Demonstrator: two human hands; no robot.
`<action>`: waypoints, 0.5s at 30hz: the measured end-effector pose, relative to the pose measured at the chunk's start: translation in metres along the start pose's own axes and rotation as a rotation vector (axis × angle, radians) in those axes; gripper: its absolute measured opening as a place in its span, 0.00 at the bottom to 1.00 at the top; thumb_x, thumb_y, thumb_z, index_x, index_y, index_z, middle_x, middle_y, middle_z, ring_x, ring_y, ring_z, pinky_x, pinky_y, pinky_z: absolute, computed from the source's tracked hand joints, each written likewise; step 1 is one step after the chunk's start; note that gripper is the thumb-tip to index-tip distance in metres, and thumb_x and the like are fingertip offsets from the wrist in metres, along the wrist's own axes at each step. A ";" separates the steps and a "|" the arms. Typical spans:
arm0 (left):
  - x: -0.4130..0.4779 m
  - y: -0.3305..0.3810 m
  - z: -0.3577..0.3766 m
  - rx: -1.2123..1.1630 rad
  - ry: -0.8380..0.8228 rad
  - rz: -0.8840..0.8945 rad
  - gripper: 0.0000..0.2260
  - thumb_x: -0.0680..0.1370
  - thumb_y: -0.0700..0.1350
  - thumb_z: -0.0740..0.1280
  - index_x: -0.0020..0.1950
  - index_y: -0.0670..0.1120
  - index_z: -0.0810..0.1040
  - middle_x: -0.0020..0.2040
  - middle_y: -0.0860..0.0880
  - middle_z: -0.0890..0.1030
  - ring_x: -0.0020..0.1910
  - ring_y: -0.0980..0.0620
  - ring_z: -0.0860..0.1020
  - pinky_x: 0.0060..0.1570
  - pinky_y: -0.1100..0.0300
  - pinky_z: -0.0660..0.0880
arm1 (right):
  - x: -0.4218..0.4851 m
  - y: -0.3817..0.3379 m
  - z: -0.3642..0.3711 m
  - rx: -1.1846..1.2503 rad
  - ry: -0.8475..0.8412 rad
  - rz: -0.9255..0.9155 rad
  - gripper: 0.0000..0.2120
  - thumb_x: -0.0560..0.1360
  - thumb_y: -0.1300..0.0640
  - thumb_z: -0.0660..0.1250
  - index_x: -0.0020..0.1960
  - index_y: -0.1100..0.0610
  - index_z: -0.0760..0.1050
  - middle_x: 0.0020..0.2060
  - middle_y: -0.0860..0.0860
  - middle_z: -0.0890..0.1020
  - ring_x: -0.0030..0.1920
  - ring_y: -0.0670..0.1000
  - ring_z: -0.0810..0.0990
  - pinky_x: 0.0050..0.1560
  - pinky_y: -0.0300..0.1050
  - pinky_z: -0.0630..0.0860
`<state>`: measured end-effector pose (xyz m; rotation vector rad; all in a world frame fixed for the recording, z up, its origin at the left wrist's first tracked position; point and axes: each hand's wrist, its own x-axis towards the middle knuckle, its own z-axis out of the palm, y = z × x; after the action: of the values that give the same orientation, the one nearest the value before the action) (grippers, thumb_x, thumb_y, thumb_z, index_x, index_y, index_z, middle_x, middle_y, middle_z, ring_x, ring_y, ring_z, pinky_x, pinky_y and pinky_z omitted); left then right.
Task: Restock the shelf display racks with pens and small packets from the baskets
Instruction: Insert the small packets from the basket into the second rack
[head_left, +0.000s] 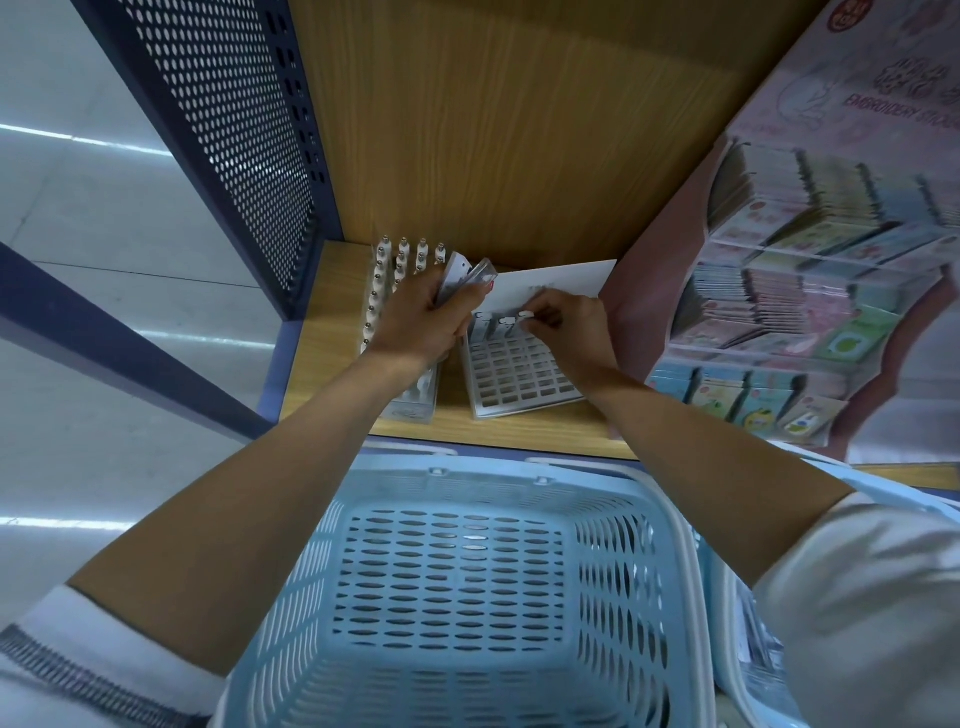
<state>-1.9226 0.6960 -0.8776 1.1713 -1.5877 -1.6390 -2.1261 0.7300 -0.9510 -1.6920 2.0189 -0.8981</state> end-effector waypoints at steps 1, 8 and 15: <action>0.000 0.000 0.000 0.002 -0.003 0.003 0.16 0.81 0.48 0.65 0.34 0.46 0.69 0.25 0.50 0.69 0.18 0.59 0.65 0.21 0.67 0.62 | 0.001 0.000 0.000 0.002 -0.005 0.011 0.05 0.69 0.61 0.74 0.45 0.56 0.82 0.39 0.45 0.83 0.40 0.43 0.81 0.51 0.49 0.79; -0.005 0.008 0.000 0.082 -0.048 0.000 0.13 0.81 0.49 0.64 0.40 0.43 0.73 0.24 0.54 0.75 0.18 0.60 0.66 0.21 0.67 0.62 | -0.003 -0.009 -0.022 0.014 -0.012 0.041 0.07 0.71 0.58 0.74 0.48 0.57 0.79 0.43 0.45 0.82 0.40 0.41 0.81 0.45 0.31 0.77; -0.009 0.031 0.013 0.160 -0.056 0.036 0.07 0.80 0.45 0.66 0.48 0.42 0.80 0.32 0.54 0.83 0.24 0.65 0.73 0.26 0.72 0.66 | -0.002 -0.064 -0.068 0.704 -0.251 0.070 0.08 0.78 0.61 0.64 0.56 0.60 0.77 0.43 0.53 0.82 0.40 0.50 0.82 0.45 0.45 0.80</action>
<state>-1.9350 0.7058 -0.8467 1.1783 -1.7933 -1.5575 -2.1211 0.7434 -0.8587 -1.2495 1.3565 -1.1312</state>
